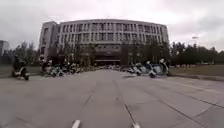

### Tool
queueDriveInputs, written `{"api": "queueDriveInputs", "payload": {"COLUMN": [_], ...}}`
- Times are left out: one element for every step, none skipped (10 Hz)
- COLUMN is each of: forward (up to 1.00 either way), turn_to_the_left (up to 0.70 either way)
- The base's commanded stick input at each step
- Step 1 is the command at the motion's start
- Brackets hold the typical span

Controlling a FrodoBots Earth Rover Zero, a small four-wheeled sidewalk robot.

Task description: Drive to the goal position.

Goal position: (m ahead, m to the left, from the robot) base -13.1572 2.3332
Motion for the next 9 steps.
{"api": "queueDriveInputs", "payload": {"forward": [1.0,1.0,1.0,1.0,1.0,1.0,1.0,1.0,1.0], "turn_to_the_left": [0.0,0.0,0.0,0.0,0.0,0.0,0.0,0.0,0.0]}}
